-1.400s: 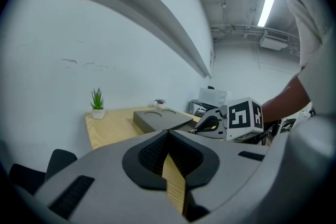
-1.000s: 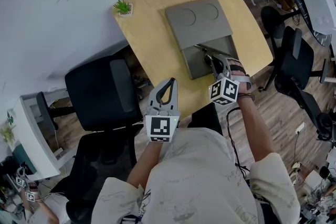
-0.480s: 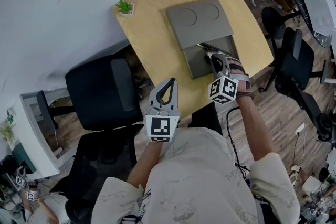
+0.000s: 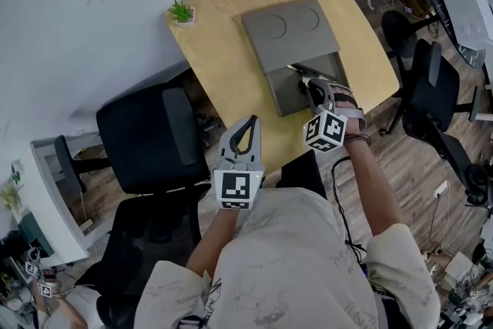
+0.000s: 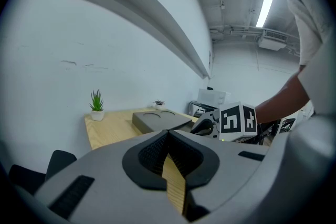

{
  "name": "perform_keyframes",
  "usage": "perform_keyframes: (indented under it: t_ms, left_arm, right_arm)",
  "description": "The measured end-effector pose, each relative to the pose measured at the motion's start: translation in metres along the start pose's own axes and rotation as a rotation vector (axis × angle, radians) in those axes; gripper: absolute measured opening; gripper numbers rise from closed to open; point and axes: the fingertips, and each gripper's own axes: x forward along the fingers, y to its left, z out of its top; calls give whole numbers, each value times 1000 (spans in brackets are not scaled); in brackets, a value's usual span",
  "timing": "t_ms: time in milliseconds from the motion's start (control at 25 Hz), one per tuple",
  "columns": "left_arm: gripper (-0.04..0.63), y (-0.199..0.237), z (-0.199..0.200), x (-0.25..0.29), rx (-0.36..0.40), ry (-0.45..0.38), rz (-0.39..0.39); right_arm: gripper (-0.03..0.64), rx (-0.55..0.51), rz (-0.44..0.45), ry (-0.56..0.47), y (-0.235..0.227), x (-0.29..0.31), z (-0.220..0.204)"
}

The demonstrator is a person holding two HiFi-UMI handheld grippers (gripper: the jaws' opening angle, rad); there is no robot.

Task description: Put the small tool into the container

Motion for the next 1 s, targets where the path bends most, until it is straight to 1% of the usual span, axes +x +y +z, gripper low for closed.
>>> perform_keyframes:
  t_ms: [240, 440, 640, 1000]
  left_arm:
    - [6, -1, 2, -2, 5, 0, -4]
    - [6, 0, 2, -4, 10, -3, -2]
    - [6, 0, 2, -6, 11, -5, -4]
    - [6, -4, 4, -13, 22, -16, -16]
  right_arm:
    - [64, -20, -7, 9, 1, 0, 0]
    - [71, -13, -20, 21, 1, 0, 1]
    - [100, 10, 5, 23, 2, -3, 2]
    - [98, 17, -3, 30, 7, -12, 3]
